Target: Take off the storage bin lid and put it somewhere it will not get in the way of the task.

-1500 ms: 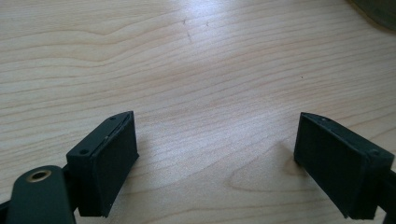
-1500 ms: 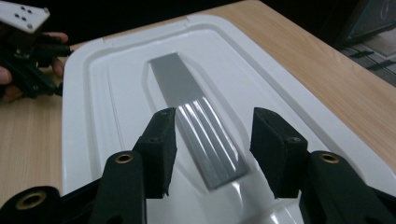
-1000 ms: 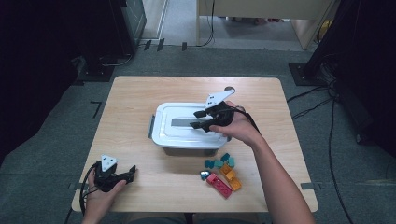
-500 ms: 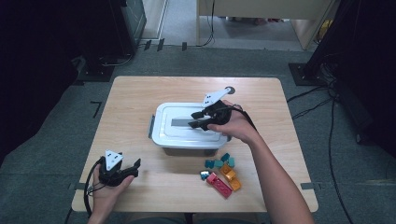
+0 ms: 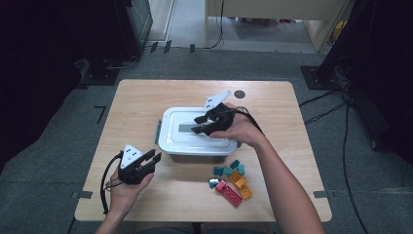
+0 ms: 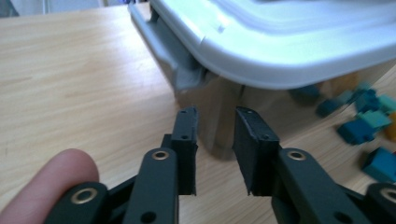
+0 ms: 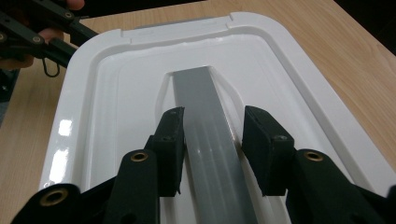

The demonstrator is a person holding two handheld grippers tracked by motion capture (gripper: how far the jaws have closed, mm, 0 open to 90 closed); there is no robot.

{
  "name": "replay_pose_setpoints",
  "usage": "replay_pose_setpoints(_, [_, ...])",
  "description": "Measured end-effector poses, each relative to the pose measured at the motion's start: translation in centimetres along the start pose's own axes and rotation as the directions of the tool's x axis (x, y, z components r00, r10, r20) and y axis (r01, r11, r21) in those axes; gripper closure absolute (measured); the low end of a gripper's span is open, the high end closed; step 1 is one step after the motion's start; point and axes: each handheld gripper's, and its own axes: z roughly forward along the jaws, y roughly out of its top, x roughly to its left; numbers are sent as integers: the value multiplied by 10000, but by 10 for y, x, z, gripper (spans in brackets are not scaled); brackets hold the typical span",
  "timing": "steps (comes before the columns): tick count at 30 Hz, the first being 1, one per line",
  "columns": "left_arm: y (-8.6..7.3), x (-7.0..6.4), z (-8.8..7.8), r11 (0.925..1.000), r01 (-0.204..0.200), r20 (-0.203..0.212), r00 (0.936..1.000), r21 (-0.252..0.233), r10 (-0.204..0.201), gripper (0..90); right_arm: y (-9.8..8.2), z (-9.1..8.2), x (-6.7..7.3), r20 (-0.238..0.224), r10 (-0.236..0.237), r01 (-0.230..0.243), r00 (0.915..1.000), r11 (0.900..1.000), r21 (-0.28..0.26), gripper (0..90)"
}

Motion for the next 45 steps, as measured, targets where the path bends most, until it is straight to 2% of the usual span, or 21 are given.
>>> replay_pose_setpoints(4, [6, -1, 0, 9999, -128, 99, 9999, 43, 127, 764, 0, -1, -2, -308, 77, -77, 9995, 10000, -8, 647])
replay_pose_setpoints(9, [10, -1, 1, 9998, -152, 378, 9992, 93, 148, 793, 0, -1, -4, -462, 149, -149, 9988, 9999, 2, 658])
replay_pose_setpoints(12, [9, 2, 2, 10000, 24, 591, 9983, 90, -29, 792, 0, -1, -5, -557, 51, -54, 9984, 10000, -47, 666])
replay_pose_setpoints(18, [10, 3, -2, 10000, 26, 518, 9987, -29, -25, 789, -1, -2, -6, -671, -147, 137, 9976, 9998, -159, 678])
replay_pose_setpoints(22, [12, 5, -2, 10000, -2, 554, 9985, 21, 1, 775, -2, -3, -8, -870, -92, 70, 9962, 9997, -249, 683])
replay_pose_setpoints(26, [15, 5, -5, 9999, 53, 638, 9980, -131, -45, 772, -2, -5, -9, -945, -104, 67, 9955, 9992, -396, 684])
replay_pose_setpoints(33, [23, -1, -6, 9996, -88, 744, 9972, -255, 107, 753, -2, -12, -11, -1205, -72, -17, 9927, 9973, -732, 684])
replay_pose_setpoints(35, [24, -2, -6, 9996, -175, 655, 9977, -223, 189, 743, -1, -14, -11, -1178, -51, -39, 9930, 9971, -759, 685])
replay_pose_setpoints(38, [24, 0, -5, 9998, -72, 561, 9984, -195, 83, 734, -1, -20, -12, -1101, 145, -240, 9938, 9960, -857, 689])
replay_pose_setpoints(39, [23, 1, -5, 9999, -17, 542, 9985, -167, 26, 731, -2, -22, -13, -1131, 270, -374, 9932, 9952, -909, 782])
replay_pose_setpoints(40, [23, 2, -6, 9998, 29, 540, 9985, -220, -18, 725, -2, -26, -13, -576, 435, -500, 9974, 9920, -1161, 900])
replay_pose_setpoints(41, [23, 3, -6, 9998, 78, 568, 9984, -209, -66, 723, -2, -30, -18, -460, 921, -978, 9947, 9851, -1412, 900])
replay_pose_setpoints(42, [22, 4, -6, 9997, 126, 579, 9983, -209, -113, 718, -3, -34, -20, -438, 905, -967, 9949, 9807, -1700, 900])
replay_pose_setpoints(44, [22, 4, -6, 9997, 132, 586, 9982, -187, -121, 711, -4, -37, -22, -383, 930, -986, 9949, 9768, -1902, 888])
replay_pose_setpoints(45, [21, 4, -5, 9997, 140, 586, 9982, -188, -129, 707, -5, -37, -21, -400, 992, -1051, 9943, 9761, -1905, 832])
